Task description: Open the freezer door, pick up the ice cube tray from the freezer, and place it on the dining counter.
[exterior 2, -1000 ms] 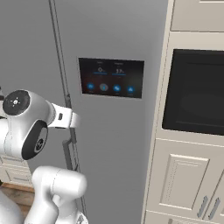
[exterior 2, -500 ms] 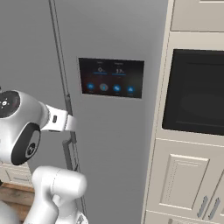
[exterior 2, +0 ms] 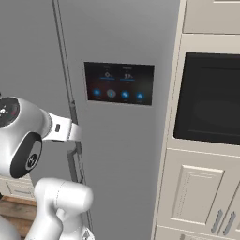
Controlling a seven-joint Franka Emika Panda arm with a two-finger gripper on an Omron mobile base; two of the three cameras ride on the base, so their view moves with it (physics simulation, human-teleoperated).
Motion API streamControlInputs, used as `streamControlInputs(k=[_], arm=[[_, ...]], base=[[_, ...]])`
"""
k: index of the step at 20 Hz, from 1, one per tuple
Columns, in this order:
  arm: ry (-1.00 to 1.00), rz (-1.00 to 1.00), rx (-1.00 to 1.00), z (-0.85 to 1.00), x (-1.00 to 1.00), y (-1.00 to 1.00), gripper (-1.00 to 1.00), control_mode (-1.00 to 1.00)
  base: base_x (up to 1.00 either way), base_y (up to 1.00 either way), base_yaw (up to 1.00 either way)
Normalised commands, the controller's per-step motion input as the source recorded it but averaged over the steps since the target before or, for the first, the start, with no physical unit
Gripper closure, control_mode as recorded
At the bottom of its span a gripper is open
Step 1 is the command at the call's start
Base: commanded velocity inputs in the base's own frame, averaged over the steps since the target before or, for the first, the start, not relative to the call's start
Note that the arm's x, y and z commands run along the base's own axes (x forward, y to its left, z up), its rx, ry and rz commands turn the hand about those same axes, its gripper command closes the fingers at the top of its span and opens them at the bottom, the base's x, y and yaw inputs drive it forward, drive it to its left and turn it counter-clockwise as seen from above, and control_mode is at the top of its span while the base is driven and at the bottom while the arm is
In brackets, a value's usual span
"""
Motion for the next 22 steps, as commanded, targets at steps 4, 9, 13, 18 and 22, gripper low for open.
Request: streamControlInputs(k=[4, 9, 13, 18, 22], arm=[[0.0, 0.0, 0.0, 0.0, 0.0, 0.0, -1.0, 1.0], [0.0, 0.0, 0.0, 0.0, 0.0, 0.0, -1.0, 1.0], [0.0, 0.0, 0.0, 0.0, 0.0, 0.0, -1.0, 1.0], [0.0, 0.0, 0.0, 0.0, 0.0, 0.0, -1.0, 1.0], [0.0, 0.0, 0.0, 0.0, 0.0, 0.0, -1.0, 1.0]], base=[[0.0, -0.39, -0.01], [0.0, -0.54, -0.01], [0.0, -0.49, 0.0], [0.0, -0.23, 0.0], [0.0, -0.28, 0.0]])
